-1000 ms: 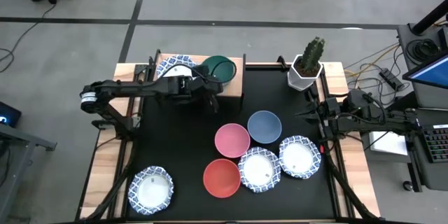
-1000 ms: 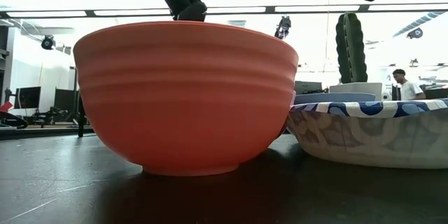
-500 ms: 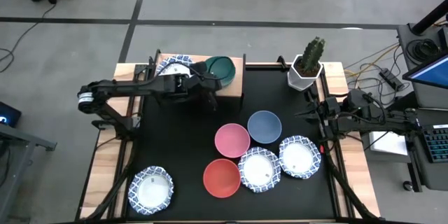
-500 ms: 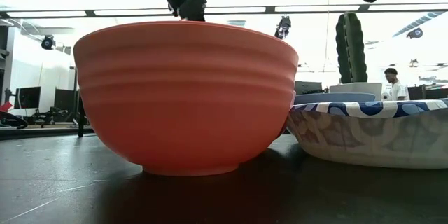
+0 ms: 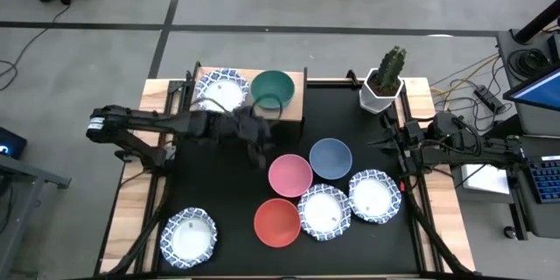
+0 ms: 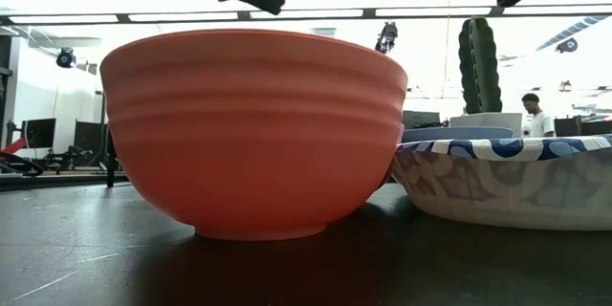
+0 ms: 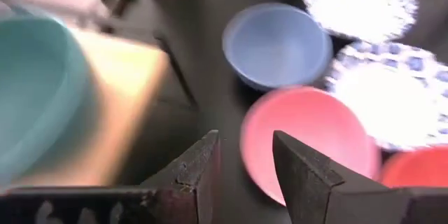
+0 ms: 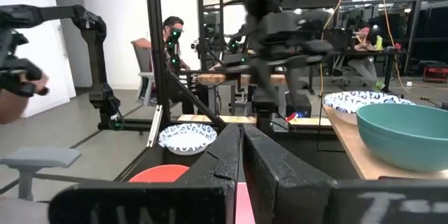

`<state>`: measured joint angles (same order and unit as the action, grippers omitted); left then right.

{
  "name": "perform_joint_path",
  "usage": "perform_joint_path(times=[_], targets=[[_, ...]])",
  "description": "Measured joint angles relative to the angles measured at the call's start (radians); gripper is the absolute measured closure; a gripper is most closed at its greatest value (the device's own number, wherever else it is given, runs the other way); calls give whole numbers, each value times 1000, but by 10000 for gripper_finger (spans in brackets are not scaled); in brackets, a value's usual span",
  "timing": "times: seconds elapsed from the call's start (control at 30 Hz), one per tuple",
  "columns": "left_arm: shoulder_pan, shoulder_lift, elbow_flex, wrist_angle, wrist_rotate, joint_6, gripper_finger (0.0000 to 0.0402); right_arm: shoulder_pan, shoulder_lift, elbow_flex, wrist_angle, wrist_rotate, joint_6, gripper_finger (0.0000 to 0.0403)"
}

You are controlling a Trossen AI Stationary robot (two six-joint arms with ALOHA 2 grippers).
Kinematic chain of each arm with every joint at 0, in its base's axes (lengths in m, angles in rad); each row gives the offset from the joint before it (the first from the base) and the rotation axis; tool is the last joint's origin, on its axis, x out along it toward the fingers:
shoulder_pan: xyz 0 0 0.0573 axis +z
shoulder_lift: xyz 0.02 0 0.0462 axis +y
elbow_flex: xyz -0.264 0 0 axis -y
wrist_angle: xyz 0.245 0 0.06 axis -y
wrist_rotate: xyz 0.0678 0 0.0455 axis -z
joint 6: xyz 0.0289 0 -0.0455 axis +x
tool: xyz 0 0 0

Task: Place and stack bowls onto a shelf
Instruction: Stack the pink bowl on top of the green bowl on the shelf

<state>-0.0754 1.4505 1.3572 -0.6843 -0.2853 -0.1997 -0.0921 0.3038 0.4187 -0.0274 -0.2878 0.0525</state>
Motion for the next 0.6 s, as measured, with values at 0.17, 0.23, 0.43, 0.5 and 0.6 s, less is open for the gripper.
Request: perform_joint_path(times=[0.17,0.23,0.43,0.5,0.6], targets=[[-96,36,-18,-72,8,-301,285,0,1,0,-15,0,0,394],[-120,45,-30,-97,16,-398,284,0,1,0,-25,0,-1,394],[-143,70,-99,-87,19,-569,254,0,2,0,-25,0,-17,394],[-141,84,-124,-48,11,-596,235,0,2,0,-24,0,-27,394],[-131,112,-153,30,-1,-603,208,0,4,0,-24,0,-27,394]])
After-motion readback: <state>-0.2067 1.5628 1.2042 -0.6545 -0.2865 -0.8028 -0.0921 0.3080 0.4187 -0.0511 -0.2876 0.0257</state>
